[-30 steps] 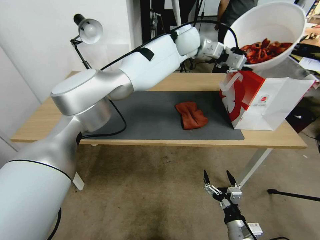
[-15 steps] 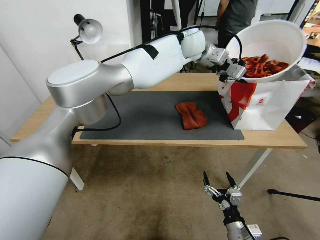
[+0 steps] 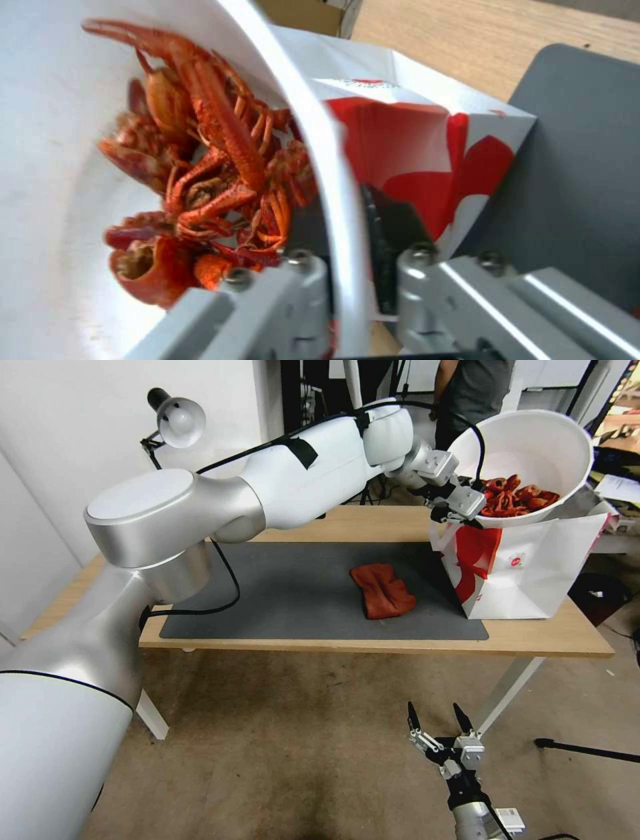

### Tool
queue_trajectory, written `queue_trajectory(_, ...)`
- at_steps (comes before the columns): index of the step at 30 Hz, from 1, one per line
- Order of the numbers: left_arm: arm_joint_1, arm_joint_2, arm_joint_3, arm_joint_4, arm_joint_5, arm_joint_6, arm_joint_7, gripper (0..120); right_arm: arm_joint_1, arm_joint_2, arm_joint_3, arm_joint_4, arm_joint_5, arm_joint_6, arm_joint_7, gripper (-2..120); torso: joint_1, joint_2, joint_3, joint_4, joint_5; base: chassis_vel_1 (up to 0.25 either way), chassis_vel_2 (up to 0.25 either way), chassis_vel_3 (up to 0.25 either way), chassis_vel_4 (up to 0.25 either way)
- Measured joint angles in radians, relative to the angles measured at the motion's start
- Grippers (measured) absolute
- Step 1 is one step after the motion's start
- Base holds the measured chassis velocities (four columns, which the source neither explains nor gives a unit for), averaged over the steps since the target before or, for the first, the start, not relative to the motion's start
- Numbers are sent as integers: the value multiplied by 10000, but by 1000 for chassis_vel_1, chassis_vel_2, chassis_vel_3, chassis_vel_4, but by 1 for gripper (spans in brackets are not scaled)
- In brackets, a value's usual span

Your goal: Sweep shrimp from table into container with towel, then put container into takeout bag.

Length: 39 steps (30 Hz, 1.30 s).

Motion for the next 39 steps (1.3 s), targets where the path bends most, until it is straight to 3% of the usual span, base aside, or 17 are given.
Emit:
queue_trajectory(9, 96, 3, -7, -38, 133, -15, -540, 49, 163, -34, -48, -162, 24, -44, 18, 100, 0, 0, 0, 0, 0, 0, 0, 0, 0)
queue_trajectory(14, 184, 3, -73, -67, 127, -36, -778, 62, 211, -28, -87, -202, 25, -70, 25, 100, 0, 1, 0, 0, 1, 0, 0, 0, 0)
queue_trajectory(17, 249, 5, -84, -204, 132, -40, -966, 79, 275, -29, -102, -250, 25, -107, 44, 100, 0, 0, 0, 0, 0, 0, 0, 0, 0)
queue_trajectory(21, 267, 4, -84, -289, 132, -40, -1020, 87, 315, -47, -108, -275, 27, -128, 52, 100, 0, 0, -1, -1, 1, 0, 0, 0, 0)
queue_trajectory(23, 288, 4, -85, -336, 131, -40, -1052, 98, 360, -48, -126, -286, 30, -177, 59, 100, 0, 0, 0, 0, 0, 0, 0, 0, 0)
queue_trajectory(39, 323, 2, -313, -624, -405, 37, -1546, 100, 450, -32, -252, -365, 23, -266, 67, 100, 0, 0, -3, -2, 1, 0, 0, 0, 0)
